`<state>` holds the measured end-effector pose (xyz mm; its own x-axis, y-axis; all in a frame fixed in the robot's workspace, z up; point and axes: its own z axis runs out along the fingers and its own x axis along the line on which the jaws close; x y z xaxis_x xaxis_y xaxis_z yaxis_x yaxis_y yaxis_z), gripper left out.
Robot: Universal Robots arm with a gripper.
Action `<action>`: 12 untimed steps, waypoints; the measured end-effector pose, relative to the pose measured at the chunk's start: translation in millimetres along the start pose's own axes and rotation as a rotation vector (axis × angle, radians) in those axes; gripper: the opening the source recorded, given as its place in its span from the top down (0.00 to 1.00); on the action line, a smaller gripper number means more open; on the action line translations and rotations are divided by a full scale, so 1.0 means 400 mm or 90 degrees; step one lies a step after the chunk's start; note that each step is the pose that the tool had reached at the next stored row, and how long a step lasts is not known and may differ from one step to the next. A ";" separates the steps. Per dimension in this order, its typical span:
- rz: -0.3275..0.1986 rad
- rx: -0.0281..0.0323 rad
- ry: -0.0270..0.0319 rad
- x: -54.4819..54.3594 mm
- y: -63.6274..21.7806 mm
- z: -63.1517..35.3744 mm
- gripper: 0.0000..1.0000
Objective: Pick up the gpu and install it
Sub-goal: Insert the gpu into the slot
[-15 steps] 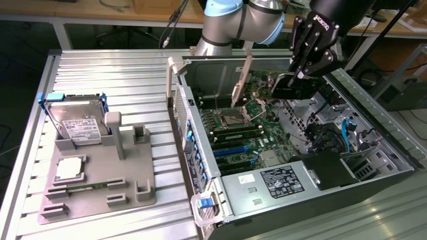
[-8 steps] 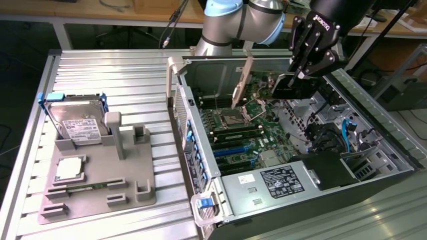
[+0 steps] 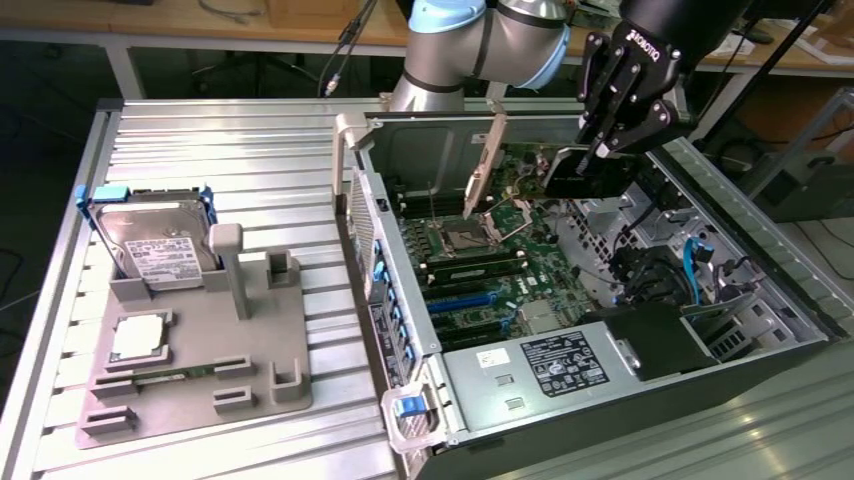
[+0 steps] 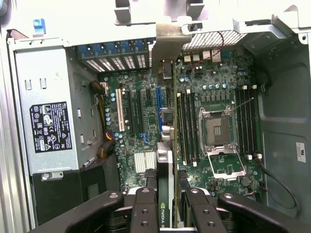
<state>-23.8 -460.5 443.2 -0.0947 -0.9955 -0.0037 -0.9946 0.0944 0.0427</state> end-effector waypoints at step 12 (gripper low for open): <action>-0.005 -0.0001 0.0001 0.000 0.000 0.000 0.73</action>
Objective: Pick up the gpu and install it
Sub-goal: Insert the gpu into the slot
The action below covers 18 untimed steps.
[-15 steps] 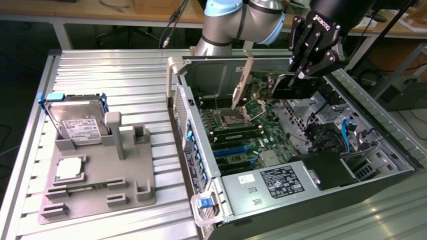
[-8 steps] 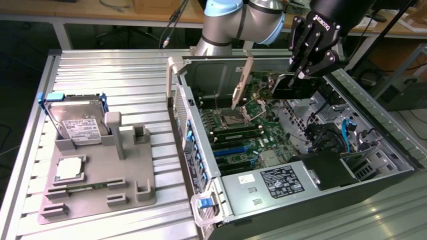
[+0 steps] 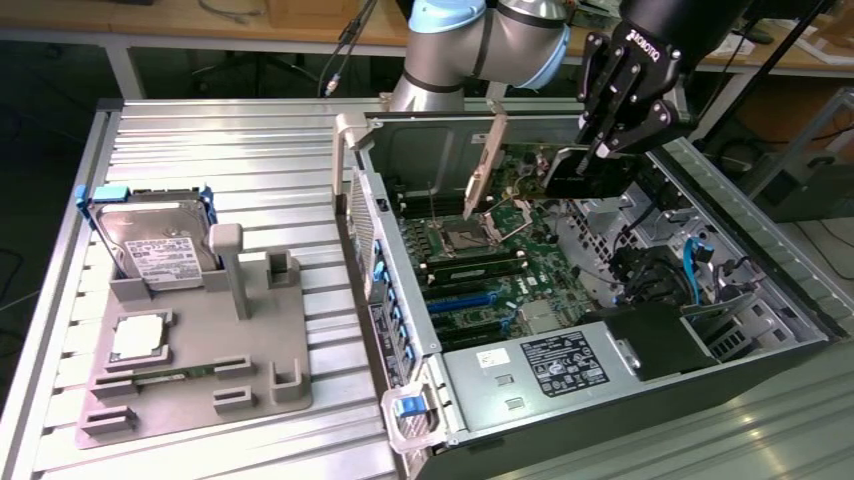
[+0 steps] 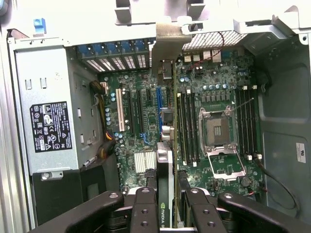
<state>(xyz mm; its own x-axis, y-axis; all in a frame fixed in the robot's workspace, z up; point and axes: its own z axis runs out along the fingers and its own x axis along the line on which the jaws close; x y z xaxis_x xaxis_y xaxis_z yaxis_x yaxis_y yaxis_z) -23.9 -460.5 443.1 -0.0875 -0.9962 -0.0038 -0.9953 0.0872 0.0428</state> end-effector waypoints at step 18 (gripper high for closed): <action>-0.050 -0.0004 0.0022 0.000 0.000 0.000 0.73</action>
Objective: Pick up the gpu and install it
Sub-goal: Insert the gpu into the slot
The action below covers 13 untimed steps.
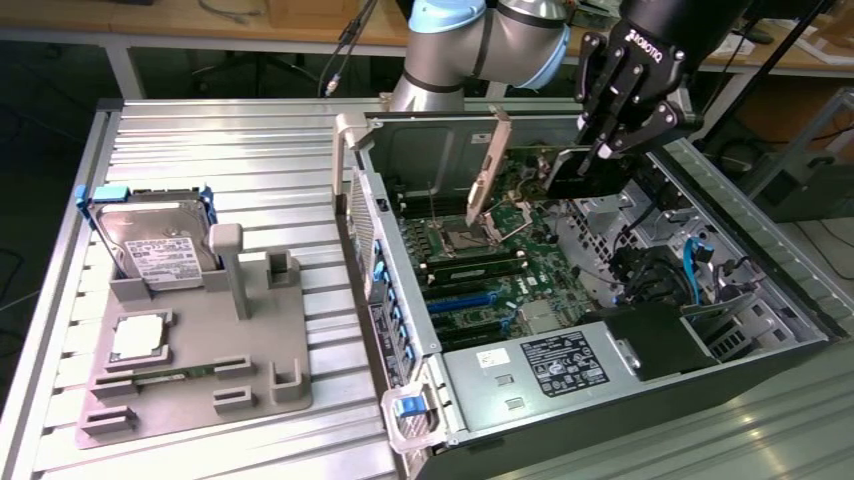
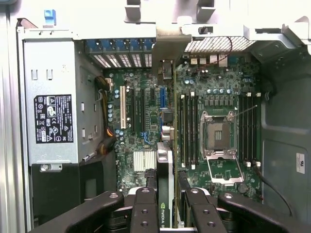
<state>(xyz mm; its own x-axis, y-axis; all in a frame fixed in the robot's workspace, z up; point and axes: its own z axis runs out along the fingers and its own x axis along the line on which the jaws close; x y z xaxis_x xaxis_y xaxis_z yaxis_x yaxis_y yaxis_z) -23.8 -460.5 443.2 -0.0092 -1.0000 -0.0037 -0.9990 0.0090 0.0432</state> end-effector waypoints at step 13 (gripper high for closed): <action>-0.006 0.0000 0.0002 0.000 0.000 0.005 0.73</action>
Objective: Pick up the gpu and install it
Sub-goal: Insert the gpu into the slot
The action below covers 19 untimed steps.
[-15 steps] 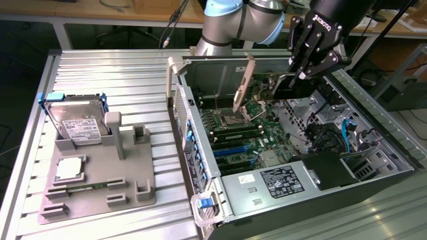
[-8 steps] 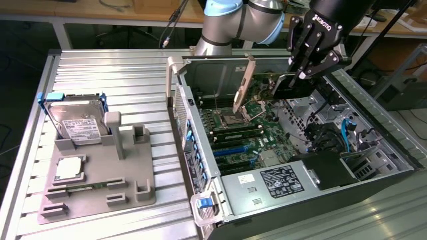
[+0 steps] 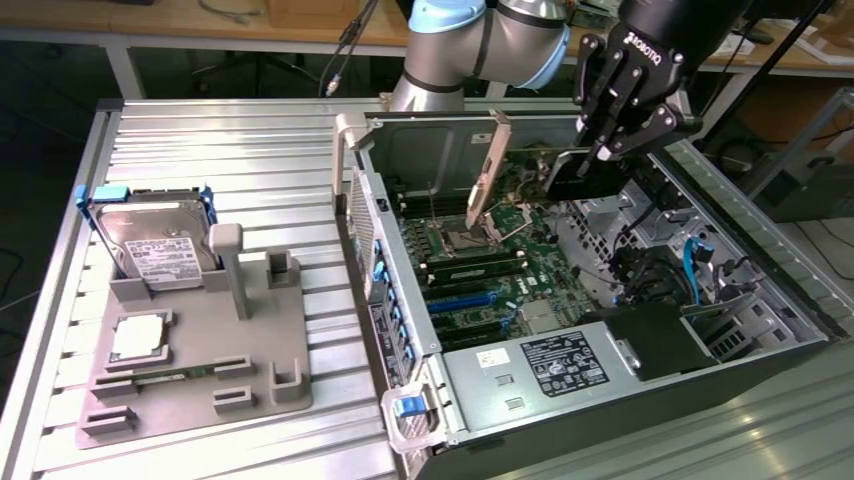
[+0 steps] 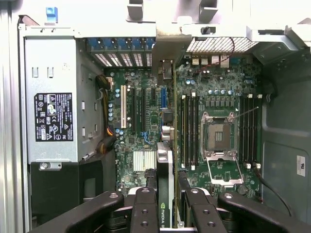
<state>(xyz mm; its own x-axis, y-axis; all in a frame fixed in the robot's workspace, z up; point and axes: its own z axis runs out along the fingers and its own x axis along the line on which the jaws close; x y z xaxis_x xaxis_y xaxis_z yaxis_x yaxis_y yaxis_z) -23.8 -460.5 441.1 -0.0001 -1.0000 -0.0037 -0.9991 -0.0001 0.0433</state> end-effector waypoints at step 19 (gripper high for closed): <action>0.000 0.0000 0.0000 0.000 -0.001 0.014 0.73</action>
<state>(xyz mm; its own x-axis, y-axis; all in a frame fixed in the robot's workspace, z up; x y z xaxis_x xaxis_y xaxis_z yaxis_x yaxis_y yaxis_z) -23.8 -460.5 435.6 -0.0001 -1.0000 -0.0036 -0.9991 0.0000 0.0433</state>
